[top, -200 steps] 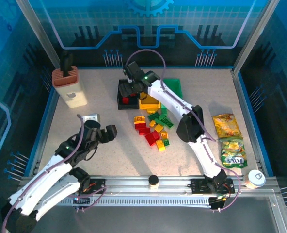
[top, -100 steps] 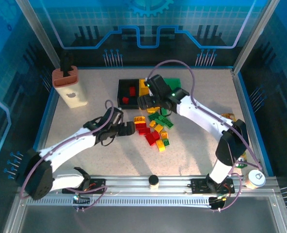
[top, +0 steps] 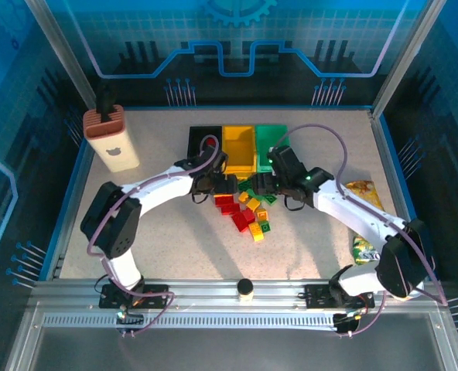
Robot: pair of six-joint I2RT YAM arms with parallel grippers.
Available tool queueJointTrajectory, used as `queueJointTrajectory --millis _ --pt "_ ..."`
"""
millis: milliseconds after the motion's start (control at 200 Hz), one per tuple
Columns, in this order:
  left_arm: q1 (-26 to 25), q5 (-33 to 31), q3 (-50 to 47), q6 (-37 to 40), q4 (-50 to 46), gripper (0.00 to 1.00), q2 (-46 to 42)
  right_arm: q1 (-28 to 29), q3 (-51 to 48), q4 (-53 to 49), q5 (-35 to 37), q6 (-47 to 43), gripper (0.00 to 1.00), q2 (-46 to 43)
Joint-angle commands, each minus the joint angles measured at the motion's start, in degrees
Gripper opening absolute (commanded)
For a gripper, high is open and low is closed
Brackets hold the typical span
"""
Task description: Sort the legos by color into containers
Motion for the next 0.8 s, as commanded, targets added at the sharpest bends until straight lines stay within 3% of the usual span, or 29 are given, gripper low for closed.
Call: queueJointTrajectory --millis 0,570,715,795 --pt "-0.28 0.09 4.61 1.57 -4.57 0.91 3.34 -1.48 -2.7 1.83 -0.47 1.82 0.87 -1.96" --pt "-0.36 -2.05 9.74 0.07 -8.91 0.74 12.05 -3.96 -7.7 3.84 -2.14 2.77 0.86 -5.56" --pt "-0.35 -2.52 9.93 0.07 -9.37 0.54 11.54 -4.45 -8.48 4.31 -2.69 3.02 0.86 -5.98" --pt "-0.36 -2.98 10.14 0.21 -9.36 0.48 10.39 -4.55 -8.75 4.59 -2.68 3.07 0.86 -6.31"
